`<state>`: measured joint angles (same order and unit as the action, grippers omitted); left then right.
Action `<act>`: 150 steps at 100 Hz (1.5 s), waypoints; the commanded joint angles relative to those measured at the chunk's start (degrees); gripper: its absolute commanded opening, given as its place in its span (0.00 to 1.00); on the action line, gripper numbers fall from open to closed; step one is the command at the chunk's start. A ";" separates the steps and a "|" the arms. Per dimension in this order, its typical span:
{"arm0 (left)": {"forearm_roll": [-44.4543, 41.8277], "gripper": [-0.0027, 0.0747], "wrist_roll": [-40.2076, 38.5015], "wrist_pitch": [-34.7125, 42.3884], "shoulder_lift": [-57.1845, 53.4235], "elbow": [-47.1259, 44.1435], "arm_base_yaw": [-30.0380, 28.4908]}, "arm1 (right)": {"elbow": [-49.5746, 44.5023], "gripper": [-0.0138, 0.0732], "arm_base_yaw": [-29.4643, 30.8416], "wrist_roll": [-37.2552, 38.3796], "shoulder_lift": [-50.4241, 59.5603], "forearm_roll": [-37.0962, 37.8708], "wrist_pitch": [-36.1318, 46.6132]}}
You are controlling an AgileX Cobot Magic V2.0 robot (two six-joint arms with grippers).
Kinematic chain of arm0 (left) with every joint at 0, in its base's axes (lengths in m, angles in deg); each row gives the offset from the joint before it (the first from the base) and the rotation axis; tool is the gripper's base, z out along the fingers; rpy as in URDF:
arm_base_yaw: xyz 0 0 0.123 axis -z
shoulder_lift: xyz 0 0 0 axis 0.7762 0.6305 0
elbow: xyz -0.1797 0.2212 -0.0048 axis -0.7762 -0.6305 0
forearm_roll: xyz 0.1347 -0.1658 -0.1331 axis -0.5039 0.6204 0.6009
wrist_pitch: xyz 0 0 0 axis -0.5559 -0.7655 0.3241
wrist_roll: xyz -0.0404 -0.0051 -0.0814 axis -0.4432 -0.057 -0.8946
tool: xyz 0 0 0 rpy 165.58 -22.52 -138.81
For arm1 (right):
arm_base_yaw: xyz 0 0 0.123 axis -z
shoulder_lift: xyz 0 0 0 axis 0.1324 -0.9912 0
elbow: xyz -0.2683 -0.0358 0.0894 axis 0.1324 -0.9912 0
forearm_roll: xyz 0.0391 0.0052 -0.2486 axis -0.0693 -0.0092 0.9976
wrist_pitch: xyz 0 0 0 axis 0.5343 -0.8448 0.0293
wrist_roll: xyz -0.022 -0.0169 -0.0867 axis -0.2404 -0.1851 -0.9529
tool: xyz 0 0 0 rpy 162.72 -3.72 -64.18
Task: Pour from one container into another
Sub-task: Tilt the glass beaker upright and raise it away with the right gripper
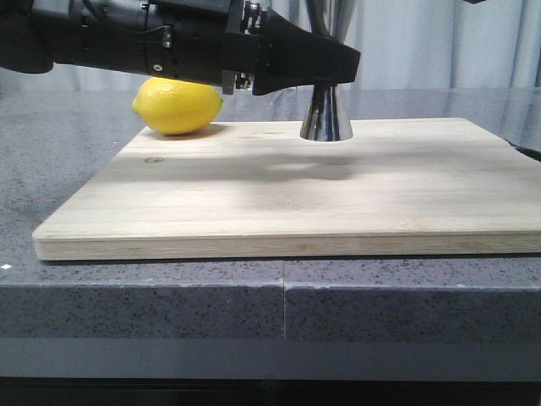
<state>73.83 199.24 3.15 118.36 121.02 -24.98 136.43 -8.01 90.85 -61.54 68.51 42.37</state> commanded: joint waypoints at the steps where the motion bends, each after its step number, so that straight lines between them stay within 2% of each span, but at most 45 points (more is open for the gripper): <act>1: 4.41 0.11 -0.45 -6.41 -2.78 1.79 0.48 | 2.22 0.45 -0.02 -0.30 1.95 -1.30 -0.48; 53: 4.41 0.11 -0.45 -6.41 -2.78 1.79 0.48 | 2.22 0.45 -0.02 1.19 1.95 -1.40 -0.48; 72: 4.41 0.11 -0.45 -6.41 -2.78 1.79 0.48 | 2.22 0.45 -0.02 1.43 1.95 -6.93 -0.48; 121: 4.41 0.11 -0.45 -6.41 -2.78 1.79 0.48 | 2.22 0.45 -0.02 21.91 1.95 -12.35 -2.11; 150: 4.41 0.11 -0.45 -6.41 -2.78 1.79 0.48 | 2.22 0.45 0.08 22.04 1.95 -22.96 -10.59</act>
<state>73.83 199.24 3.15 118.36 121.02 -24.98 136.43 -8.01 112.44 -61.54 49.79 33.92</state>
